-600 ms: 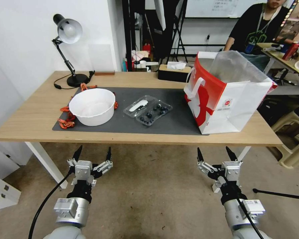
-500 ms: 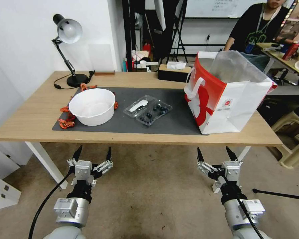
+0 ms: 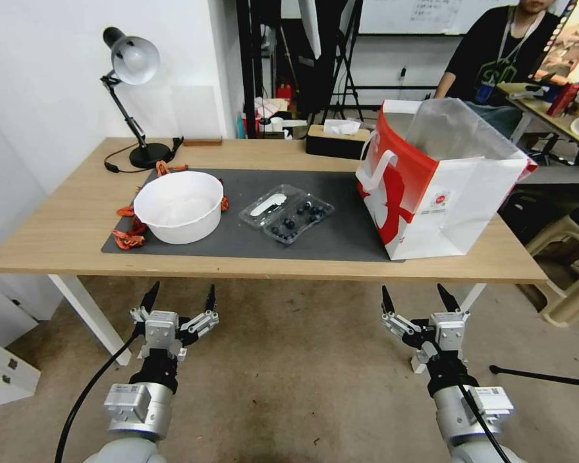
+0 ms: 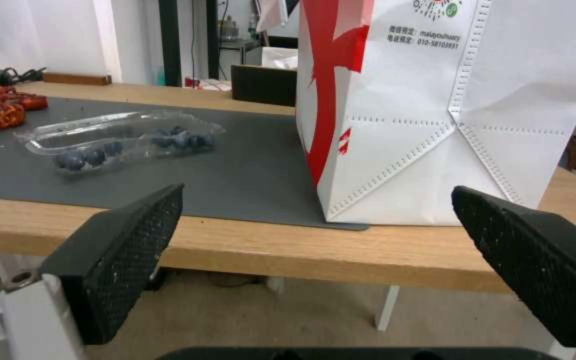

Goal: Close the takeout container lid, then place the container into the takeout bag.

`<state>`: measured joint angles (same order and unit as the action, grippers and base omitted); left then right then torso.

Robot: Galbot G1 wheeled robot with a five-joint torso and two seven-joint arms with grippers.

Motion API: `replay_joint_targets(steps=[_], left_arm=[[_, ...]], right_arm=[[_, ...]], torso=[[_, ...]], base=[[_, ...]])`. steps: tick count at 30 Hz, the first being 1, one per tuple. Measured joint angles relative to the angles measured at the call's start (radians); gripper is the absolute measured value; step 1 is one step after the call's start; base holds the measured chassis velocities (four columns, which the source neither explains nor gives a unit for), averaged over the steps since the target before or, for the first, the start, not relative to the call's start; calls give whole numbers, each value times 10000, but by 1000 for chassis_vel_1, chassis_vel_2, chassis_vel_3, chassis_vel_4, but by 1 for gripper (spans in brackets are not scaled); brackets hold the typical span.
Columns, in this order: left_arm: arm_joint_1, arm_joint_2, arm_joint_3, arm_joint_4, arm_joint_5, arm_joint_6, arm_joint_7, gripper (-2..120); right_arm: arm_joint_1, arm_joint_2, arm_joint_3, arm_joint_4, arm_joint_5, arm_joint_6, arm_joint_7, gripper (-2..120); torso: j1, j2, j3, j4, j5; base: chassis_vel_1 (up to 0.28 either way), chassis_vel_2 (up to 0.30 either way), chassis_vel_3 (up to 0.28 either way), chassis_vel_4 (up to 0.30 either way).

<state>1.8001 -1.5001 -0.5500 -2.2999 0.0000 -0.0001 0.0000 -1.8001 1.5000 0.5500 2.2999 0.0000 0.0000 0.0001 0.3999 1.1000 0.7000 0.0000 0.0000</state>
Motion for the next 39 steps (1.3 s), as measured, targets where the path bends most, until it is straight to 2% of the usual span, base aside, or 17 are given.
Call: replay_joint_targets(steps=[9, 12, 15, 16, 18, 20, 24, 36, 39], left_arm=[[-4, -6, 1, -2, -11, 12, 0, 100], [-70, -148, 19, -71, -175, 337, -14, 100], [-352, -711, 140, -378, -793, 1536, -78, 100], [-352, -711, 140, -378, -793, 1536, -78, 100], [-431, -1043, 98, -533, -1194, 1802, -194, 100], [-431, -1082, 67, -537, -1251, 1775, -219, 100], [-399, -1104, -37, -452, -1287, 1351, -225, 100], [-573, -1036, -29, -141, -1314, 1086, -121, 100], [-595, -1013, -42, -40, -1347, 988, -97, 100]], right_arm=[[6, 0, 2, 2, 6, -20, -1, 100], [81, 10, 66, 63, 104, -282, 0, 100], [376, 58, 347, 346, 460, -1272, 0, 100], [376, 58, 347, 346, 460, -1272, 0, 100], [626, 100, 584, 575, 762, -2101, 4, 100], [728, 120, 679, 670, 893, -2451, 5, 100], [1213, 130, 904, 1046, 1556, -3808, 16, 100], [1711, -296, 434, 1035, 2153, -3834, 461, 100], [2248, -679, 155, 884, 2769, -3922, 582, 100]], torso=[[0, 0, 0, 0, 0], [0, 0, 0, 0, 1], [1, -1, 0, 0, 1], [1, -1, 0, 0, 1], [5, 0, 0, 0, 5], [6, -1, 0, 1, 2], [4, 0, 0, 1, 0], [2, -1, 0, -1, 0], [1, -1, 0, 0, 0]], base=[[0, 0, 0, 0], [0, 0, 0, 0], [0, 0, 0, 0], [0, 0, 0, 0], [0, 0, 0, 0], [0, 0, 0, 0], [0, 0, 0, 0], [0, 0, 0, 0], [0, 0, 0, 0]])
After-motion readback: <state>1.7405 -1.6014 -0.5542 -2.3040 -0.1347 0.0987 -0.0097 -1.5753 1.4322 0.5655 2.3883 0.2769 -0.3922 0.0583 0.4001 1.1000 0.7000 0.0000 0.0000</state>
